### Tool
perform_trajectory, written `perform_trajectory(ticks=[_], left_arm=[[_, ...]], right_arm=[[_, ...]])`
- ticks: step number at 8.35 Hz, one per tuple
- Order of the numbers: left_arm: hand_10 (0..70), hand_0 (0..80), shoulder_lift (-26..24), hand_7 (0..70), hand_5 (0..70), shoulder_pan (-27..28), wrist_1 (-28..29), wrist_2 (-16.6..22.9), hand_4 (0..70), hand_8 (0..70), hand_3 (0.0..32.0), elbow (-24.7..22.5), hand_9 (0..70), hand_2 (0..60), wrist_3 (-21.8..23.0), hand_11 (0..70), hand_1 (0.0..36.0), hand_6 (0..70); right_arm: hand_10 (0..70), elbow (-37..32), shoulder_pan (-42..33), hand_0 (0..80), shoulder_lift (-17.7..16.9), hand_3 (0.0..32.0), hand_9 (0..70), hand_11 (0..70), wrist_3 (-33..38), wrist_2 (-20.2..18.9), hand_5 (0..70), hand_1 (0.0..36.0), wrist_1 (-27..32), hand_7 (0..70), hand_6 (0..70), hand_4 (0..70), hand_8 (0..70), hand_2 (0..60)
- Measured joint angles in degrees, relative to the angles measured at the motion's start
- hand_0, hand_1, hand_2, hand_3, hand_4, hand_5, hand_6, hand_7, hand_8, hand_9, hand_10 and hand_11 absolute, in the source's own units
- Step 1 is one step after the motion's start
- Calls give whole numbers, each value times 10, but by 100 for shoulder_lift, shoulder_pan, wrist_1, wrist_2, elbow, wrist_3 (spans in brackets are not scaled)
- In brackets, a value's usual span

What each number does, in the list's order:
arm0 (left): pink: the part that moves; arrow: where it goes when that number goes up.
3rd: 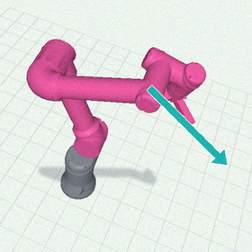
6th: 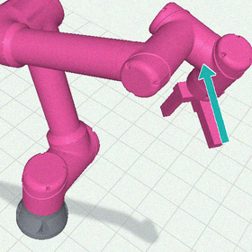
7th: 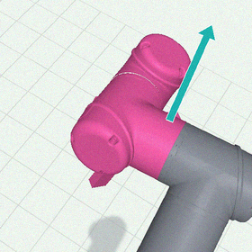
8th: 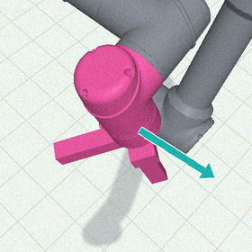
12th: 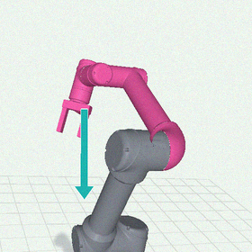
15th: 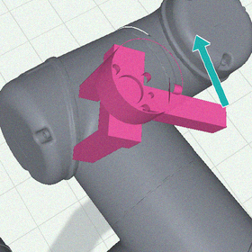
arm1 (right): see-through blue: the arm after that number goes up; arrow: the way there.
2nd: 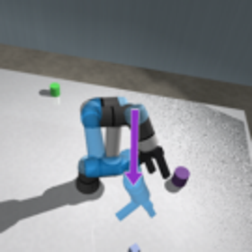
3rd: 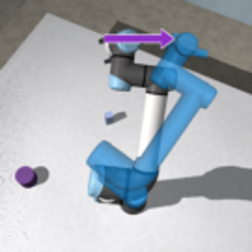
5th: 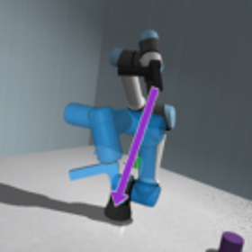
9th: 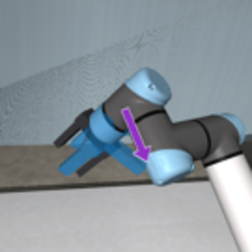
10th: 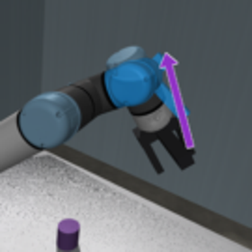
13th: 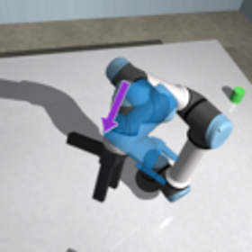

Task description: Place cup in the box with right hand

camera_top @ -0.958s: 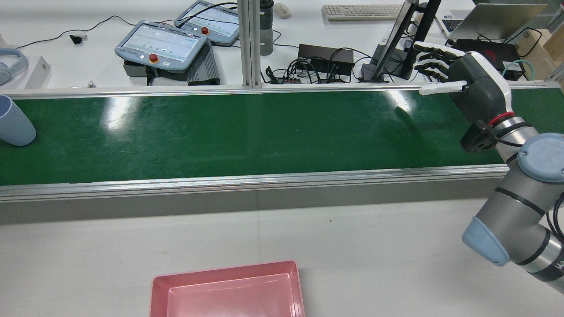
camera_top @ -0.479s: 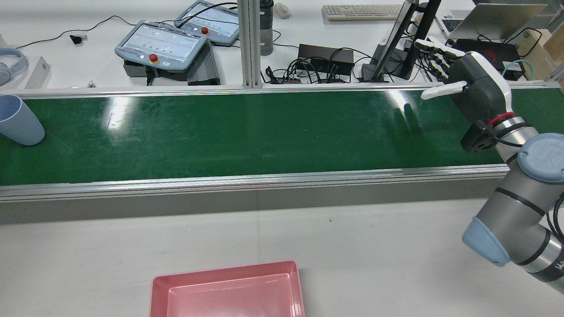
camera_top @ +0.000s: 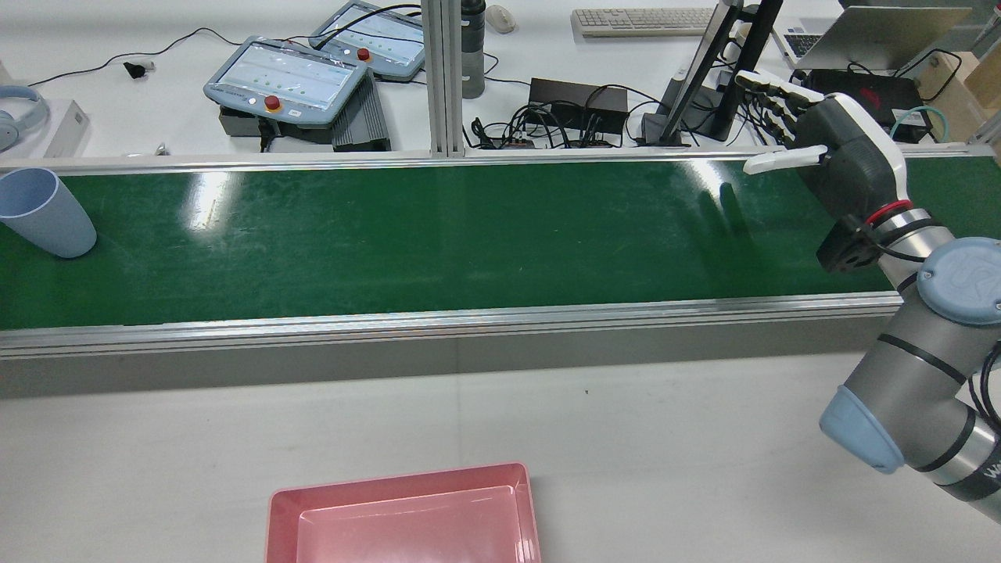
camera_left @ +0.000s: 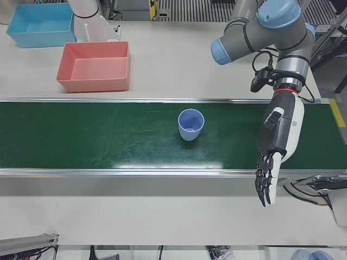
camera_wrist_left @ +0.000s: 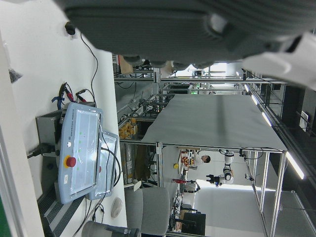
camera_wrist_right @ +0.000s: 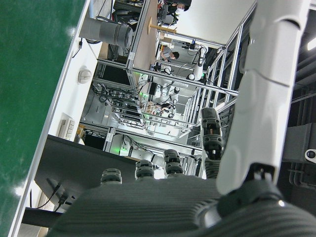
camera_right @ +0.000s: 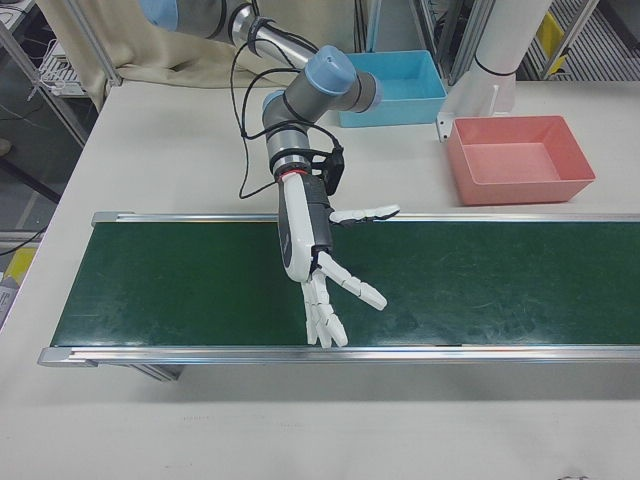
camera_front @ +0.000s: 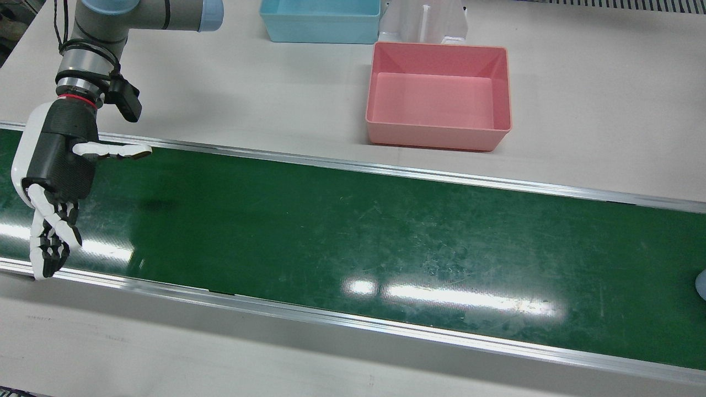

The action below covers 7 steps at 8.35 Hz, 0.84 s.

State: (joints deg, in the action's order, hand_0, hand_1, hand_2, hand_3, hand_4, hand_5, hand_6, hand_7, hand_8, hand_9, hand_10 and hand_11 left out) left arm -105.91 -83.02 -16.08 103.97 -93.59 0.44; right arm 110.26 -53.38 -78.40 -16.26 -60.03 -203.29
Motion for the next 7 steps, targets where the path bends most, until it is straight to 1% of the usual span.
perform_trajectory(ticks=[1, 2, 3, 4, 5, 6, 7], left_arm=[[0, 0, 0, 0, 0, -1, 0, 0, 0, 0, 0, 0, 0, 0, 0, 0, 0, 0], [0, 0, 0, 0, 0, -2, 0, 0, 0, 0, 0, -1, 0, 0, 0, 0, 0, 0], [0, 0, 0, 0, 0, -3, 0, 0, 0, 0, 0, 1, 0, 0, 0, 0, 0, 0], [0, 0, 0, 0, 0, -1, 0, 0, 0, 0, 0, 5, 0, 0, 0, 0, 0, 0], [0, 0, 0, 0, 0, -1, 0, 0, 0, 0, 0, 7, 0, 0, 0, 0, 0, 0], [0, 0, 0, 0, 0, -2, 0, 0, 0, 0, 0, 7, 0, 0, 0, 0, 0, 0], [0, 0, 0, 0, 0, 0, 0, 0, 0, 0, 0, 8, 0, 0, 0, 0, 0, 0]], right_arm=[[0, -2, -2, 621, 0, 0, 85, 22, 0, 0, 64, 115, 0, 144, 52, 156, 36, 0], [0, -4, -4, 606, 0, 0, 86, 22, 0, 0, 64, 133, 0, 148, 53, 132, 37, 0], [0, -4, -5, 616, 0, 0, 86, 22, 0, 0, 64, 120, 0, 148, 53, 148, 37, 0], [0, -4, -9, 601, 0, 0, 88, 22, 0, 0, 64, 142, 0, 152, 54, 120, 38, 0], [0, -2, -11, 615, 0, 0, 88, 22, 0, 0, 64, 124, 0, 153, 54, 144, 37, 0], [1, 1, -13, 624, 0, 0, 90, 24, 0, 0, 65, 117, 0, 158, 55, 155, 38, 0], [6, 6, -14, 577, 0, 0, 92, 35, 0, 0, 77, 233, 0, 159, 59, 124, 42, 240]])
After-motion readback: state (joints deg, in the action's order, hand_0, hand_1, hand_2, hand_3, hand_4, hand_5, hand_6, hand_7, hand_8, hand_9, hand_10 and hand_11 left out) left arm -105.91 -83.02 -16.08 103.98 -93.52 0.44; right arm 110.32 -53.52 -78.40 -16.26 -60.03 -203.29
